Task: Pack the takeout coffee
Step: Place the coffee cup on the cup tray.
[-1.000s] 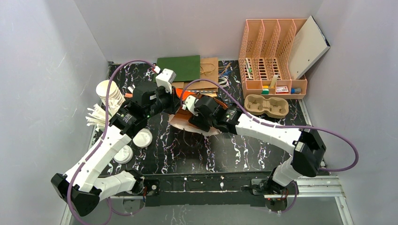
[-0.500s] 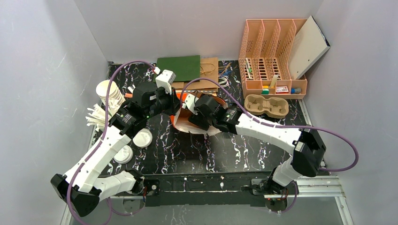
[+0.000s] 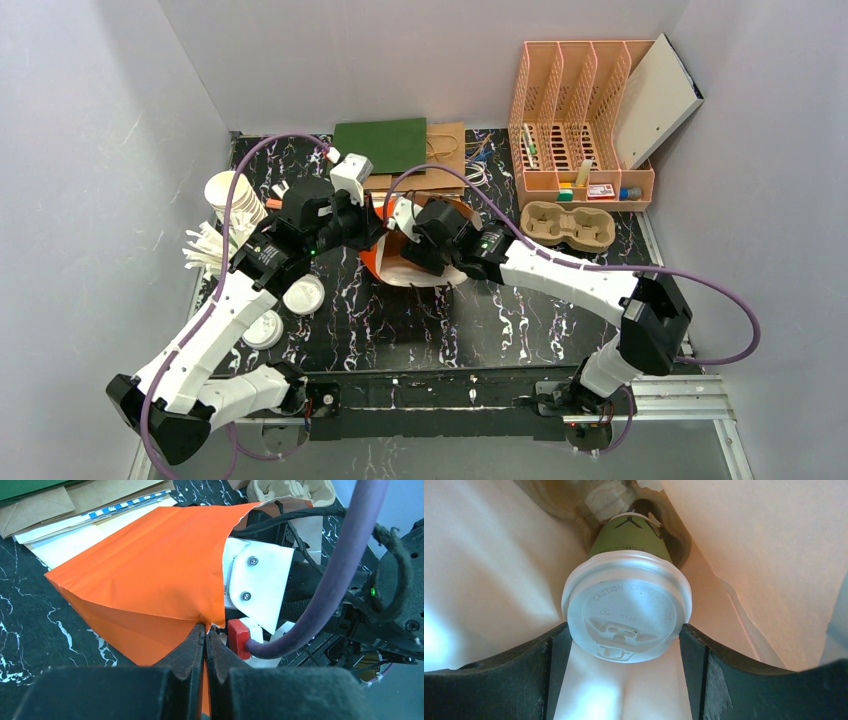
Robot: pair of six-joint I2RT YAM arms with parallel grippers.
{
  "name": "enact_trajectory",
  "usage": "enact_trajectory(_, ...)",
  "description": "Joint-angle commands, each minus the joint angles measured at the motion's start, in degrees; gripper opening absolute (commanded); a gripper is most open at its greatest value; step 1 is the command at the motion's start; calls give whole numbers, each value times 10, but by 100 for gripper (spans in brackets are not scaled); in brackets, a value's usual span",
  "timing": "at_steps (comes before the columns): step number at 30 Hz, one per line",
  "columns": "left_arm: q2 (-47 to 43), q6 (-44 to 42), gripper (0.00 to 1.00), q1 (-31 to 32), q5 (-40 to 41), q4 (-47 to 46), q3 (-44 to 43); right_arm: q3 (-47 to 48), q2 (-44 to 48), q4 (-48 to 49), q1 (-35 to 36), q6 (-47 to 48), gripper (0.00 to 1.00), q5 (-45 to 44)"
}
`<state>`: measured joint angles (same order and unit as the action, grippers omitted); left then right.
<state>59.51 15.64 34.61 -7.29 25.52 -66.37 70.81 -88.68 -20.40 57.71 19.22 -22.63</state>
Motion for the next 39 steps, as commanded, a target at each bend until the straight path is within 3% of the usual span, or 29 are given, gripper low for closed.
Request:
enact_trajectory(1, -14, 11, 0, 5, -46, 39, -2, 12, -17, 43, -9, -12, 49, -2)
enact_trajectory(19, -20, 26, 0, 4, -45, 100, -7, 52, -50, 23, -20, -20, 49, 9)
enact_trajectory(35, -23, 37, 0, 5, -66, 140, -9, 122, -88, -50, -21, -70, 49, 52)
enact_trajectory(39, -21, 37, 14, 5, -39, 155, -29, 134, -91, -61, -21, -75, 49, 51)
